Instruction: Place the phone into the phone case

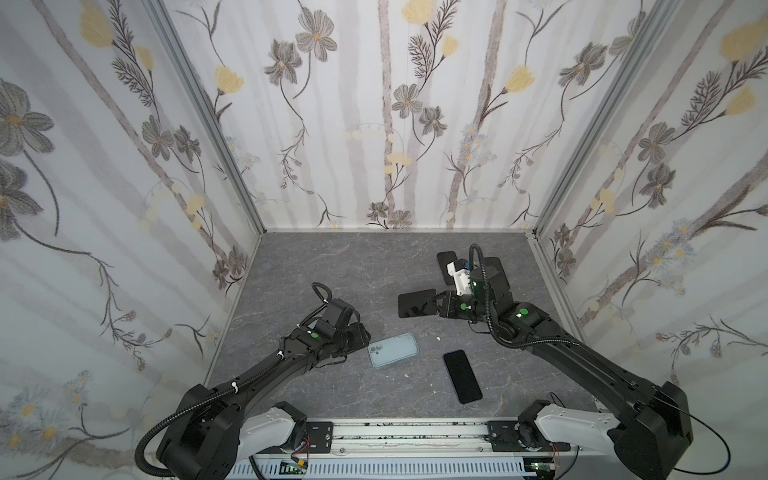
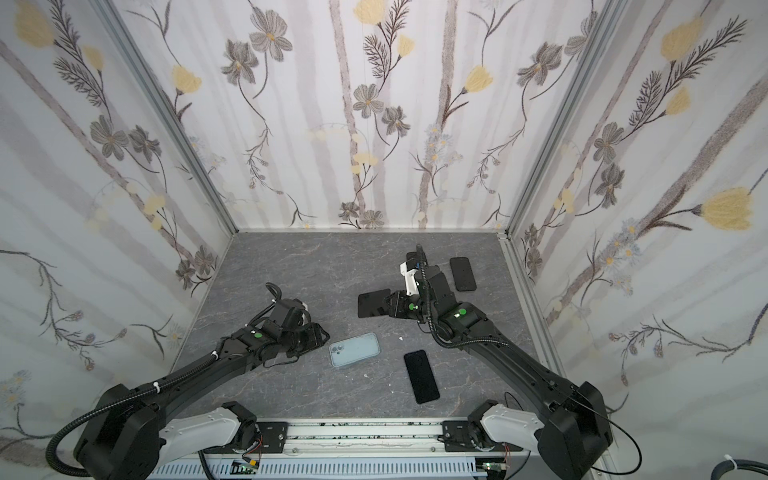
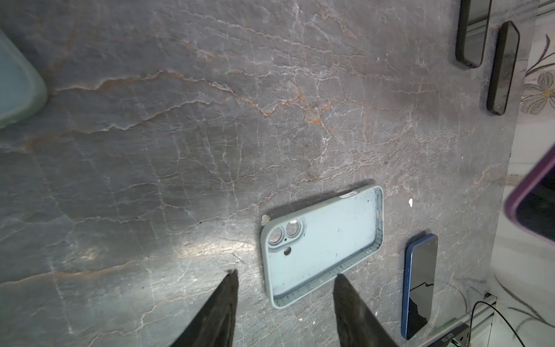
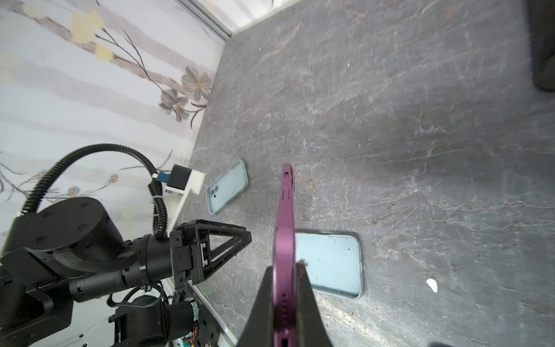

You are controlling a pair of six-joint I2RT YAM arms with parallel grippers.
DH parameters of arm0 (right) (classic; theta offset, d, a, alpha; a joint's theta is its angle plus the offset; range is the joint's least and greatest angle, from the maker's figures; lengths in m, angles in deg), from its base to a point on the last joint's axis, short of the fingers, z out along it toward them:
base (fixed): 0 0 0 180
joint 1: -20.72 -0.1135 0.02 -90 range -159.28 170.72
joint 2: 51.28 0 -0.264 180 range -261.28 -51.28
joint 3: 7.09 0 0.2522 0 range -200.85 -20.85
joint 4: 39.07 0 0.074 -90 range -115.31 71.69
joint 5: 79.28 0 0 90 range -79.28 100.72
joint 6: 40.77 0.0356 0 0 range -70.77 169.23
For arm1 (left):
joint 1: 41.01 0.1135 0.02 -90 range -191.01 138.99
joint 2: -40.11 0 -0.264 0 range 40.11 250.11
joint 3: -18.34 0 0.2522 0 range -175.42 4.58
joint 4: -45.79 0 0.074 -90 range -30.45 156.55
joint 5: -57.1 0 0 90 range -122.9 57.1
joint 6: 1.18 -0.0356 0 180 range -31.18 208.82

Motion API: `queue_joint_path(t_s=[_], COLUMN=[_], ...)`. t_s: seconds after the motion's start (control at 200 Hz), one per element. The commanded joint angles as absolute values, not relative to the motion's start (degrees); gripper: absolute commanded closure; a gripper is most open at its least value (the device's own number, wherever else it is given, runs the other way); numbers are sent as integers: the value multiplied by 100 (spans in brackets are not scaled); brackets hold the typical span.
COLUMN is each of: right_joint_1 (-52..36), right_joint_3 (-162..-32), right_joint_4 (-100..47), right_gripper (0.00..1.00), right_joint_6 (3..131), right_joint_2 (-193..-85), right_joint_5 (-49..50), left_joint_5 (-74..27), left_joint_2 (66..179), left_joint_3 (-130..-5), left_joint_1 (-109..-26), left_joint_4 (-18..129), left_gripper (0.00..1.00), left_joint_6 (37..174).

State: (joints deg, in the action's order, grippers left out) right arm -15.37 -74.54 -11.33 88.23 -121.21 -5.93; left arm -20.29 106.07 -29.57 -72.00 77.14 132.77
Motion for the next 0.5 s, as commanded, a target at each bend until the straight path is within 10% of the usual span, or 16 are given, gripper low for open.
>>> queue_joint_path(t_s=[0.0, 0.495], right_joint_1=[-1632, -1689], right_joint_3=[-7550, -7879], right_joint_4=[-1472, -936], right_gripper=[100, 100], right_joint_6=[9079, 8818], right_joint_2=[-12345, -12827], right_joint_5=[-870, -861], left_joint_5=[-1863, -1560], left_joint_2=[10564, 10857], left_joint_3=[-2832, -2513], left_joint_1=[-7159, -7071], left_joint_4=[7320, 6916], left_gripper=[47, 51], left_joint_6=[13260, 13299])
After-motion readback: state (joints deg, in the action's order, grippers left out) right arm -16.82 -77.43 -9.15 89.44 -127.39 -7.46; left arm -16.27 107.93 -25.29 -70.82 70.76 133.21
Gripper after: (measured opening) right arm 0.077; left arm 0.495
